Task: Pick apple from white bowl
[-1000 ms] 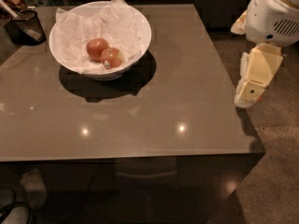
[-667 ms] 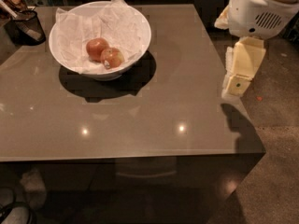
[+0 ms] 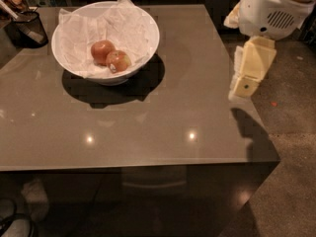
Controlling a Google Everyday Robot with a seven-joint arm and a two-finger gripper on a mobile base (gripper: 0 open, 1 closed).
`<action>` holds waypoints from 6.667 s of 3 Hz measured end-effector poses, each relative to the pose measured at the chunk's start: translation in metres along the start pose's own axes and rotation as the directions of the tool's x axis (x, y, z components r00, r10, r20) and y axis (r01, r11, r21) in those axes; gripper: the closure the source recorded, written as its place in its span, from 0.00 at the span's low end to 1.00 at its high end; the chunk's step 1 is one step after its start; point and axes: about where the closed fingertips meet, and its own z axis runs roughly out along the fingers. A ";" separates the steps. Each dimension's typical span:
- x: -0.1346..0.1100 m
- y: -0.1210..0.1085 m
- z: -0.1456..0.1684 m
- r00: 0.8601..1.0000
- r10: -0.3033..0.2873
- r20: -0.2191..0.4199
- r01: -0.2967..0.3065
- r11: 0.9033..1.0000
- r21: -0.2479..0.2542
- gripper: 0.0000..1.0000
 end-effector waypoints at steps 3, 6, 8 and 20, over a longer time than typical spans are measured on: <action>-0.080 -0.036 0.025 0.988 -0.051 0.144 0.059 0.997 -0.051 0.00; -0.142 -0.087 0.055 0.977 -0.030 0.213 0.050 0.995 -0.089 0.17; -0.168 -0.107 0.073 0.972 -0.028 0.235 0.059 0.990 -0.125 0.36; -0.236 -0.130 0.171 0.977 -0.024 0.211 0.085 0.954 -0.287 0.35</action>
Offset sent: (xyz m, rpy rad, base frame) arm 0.0682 0.1082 0.0010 0.1341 0.0812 0.1687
